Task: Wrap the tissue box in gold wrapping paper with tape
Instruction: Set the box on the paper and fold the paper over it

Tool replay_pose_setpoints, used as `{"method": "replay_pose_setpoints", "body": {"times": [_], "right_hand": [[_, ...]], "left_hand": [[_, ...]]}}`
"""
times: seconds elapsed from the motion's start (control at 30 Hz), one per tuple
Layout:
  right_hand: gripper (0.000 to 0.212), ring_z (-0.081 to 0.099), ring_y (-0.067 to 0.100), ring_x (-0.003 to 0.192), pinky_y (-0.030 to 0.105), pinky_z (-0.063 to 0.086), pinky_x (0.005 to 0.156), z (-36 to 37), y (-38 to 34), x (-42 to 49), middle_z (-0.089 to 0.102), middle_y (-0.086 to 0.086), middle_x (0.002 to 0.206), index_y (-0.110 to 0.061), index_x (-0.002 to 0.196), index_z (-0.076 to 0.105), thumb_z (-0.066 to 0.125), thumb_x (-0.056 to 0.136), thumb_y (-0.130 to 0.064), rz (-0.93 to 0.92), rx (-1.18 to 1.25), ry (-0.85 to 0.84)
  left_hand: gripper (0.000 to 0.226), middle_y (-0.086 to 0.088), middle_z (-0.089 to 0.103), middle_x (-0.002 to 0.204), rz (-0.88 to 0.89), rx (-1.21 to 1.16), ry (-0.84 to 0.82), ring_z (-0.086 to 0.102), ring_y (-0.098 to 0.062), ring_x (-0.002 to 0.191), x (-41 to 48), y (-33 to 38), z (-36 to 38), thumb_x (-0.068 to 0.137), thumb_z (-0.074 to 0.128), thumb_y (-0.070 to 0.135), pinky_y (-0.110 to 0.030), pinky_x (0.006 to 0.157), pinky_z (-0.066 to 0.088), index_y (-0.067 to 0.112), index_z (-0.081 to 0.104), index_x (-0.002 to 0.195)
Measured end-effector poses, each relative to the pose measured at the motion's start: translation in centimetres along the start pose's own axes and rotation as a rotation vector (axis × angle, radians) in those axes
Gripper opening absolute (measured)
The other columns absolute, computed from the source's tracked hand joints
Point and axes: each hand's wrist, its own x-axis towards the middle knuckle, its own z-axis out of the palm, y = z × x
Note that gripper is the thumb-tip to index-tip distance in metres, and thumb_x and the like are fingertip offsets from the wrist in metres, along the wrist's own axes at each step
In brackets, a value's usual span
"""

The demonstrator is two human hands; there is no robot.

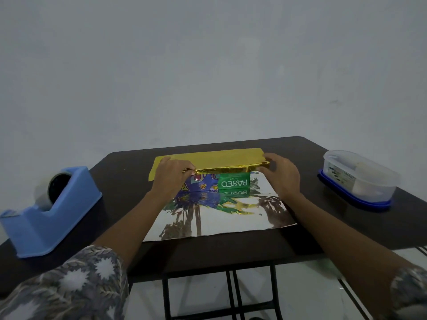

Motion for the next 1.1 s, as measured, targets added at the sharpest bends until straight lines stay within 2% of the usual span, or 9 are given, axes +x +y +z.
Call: {"method": "replay_pose_setpoints", "body": {"times": [0.13, 0.23, 0.3, 0.37, 0.43, 0.57, 0.7, 0.8, 1.1], "right_hand": [[0.052, 0.053, 0.027, 0.119, 0.045, 0.033, 0.104, -0.8, -2.1, -0.1, 0.061, 0.011, 0.124, -0.010, 0.131, 0.052, 0.048, 0.091, -0.043, -0.213, 0.001, 0.118], [0.060, 0.038, 0.025, 0.136, 0.049, 0.017, 0.113, 0.6, -5.9, -1.2, 0.044, 0.009, 0.144, -0.015, 0.144, 0.031, 0.037, 0.091, -0.041, -0.330, -0.074, 0.085], [0.071, 0.016, 0.023, 0.145, 0.050, 0.003, 0.113, 2.3, -8.0, -3.1, 0.018, 0.004, 0.157, -0.025, 0.150, 0.003, 0.040, 0.093, -0.043, -0.252, -0.149, -0.027], [0.080, -0.010, 0.023, 0.146, 0.051, -0.007, 0.112, 3.6, -8.6, -5.2, -0.012, 0.002, 0.158, -0.030, 0.141, -0.023, 0.040, 0.095, -0.049, -0.085, -0.198, -0.237], [0.085, -0.023, 0.024, 0.143, 0.055, -0.011, 0.111, 4.0, -8.3, -6.8, -0.027, 0.003, 0.155, -0.028, 0.135, -0.032, 0.035, 0.094, -0.057, 0.030, -0.245, -0.410], [0.097, -0.026, 0.025, 0.142, 0.055, -0.017, 0.109, 3.3, -7.1, -7.9, -0.031, 0.005, 0.153, -0.025, 0.142, -0.030, 0.030, 0.083, -0.075, 0.091, -0.303, -0.513], [0.094, -0.024, 0.025, 0.142, 0.056, -0.015, 0.111, 3.1, -6.8, -8.0, -0.029, 0.007, 0.153, -0.025, 0.143, -0.029, 0.022, 0.083, -0.076, 0.099, -0.368, -0.653], [0.090, -0.023, 0.024, 0.143, 0.056, -0.015, 0.112, 3.4, -6.7, -8.0, -0.028, 0.005, 0.154, -0.026, 0.143, -0.028, 0.018, 0.084, -0.076, 0.065, -0.380, -0.654], [0.087, -0.022, 0.022, 0.143, 0.056, -0.016, 0.110, 3.1, -6.8, -7.9, -0.024, 0.003, 0.155, -0.027, 0.145, -0.025, 0.016, 0.085, -0.075, 0.059, -0.381, -0.695]], "left_hand": [[0.014, -0.002, 0.074, 0.092, -0.031, -0.002, -0.029, 0.065, -0.024, 0.084, 0.0, -0.1, 0.1, 0.087, 0.066, 0.022, -0.036, 0.089, 0.042, 0.014, 0.076, 0.093], [0.021, 0.001, 0.074, 0.088, -0.044, 0.003, -0.073, 0.066, -0.022, 0.082, 0.3, -0.2, 0.2, 0.084, 0.069, 0.033, -0.033, 0.081, 0.047, 0.017, 0.074, 0.096], [0.042, 0.004, 0.072, 0.091, -0.060, 0.056, -0.115, 0.065, -0.019, 0.084, 0.7, 0.2, 0.3, 0.078, 0.069, 0.048, -0.034, 0.083, 0.048, 0.021, 0.069, 0.110], [0.059, 0.004, 0.068, 0.100, -0.051, 0.202, -0.176, 0.063, -0.019, 0.092, 1.1, 0.8, 0.5, 0.074, 0.064, 0.063, -0.037, 0.089, 0.045, 0.024, 0.062, 0.118], [0.059, 0.003, 0.062, 0.107, -0.042, 0.358, -0.221, 0.059, -0.019, 0.101, 1.3, 1.4, 1.0, 0.073, 0.058, 0.070, -0.039, 0.093, 0.038, 0.025, 0.060, 0.111], [0.059, 0.002, 0.057, 0.112, -0.106, 0.413, -0.223, 0.053, -0.020, 0.109, 1.4, 2.2, 2.3, 0.071, 0.062, 0.068, -0.043, 0.099, 0.031, 0.021, 0.053, 0.105], [0.069, 0.000, 0.053, 0.128, -0.146, 0.375, -0.221, 0.049, -0.022, 0.121, 1.4, 2.9, 2.9, 0.074, 0.067, 0.060, -0.046, 0.104, 0.025, 0.020, 0.045, 0.125], [0.077, -0.001, 0.050, 0.136, -0.162, 0.376, -0.241, 0.046, -0.023, 0.127, 1.9, 3.2, 2.7, 0.075, 0.067, 0.058, -0.047, 0.107, 0.024, 0.021, 0.038, 0.136], [0.054, -0.001, 0.060, 0.115, -0.149, 0.402, -0.215, 0.057, -0.023, 0.108, 1.7, 2.8, 3.4, 0.079, 0.063, 0.057, -0.045, 0.104, 0.028, 0.019, 0.051, 0.115]]}}
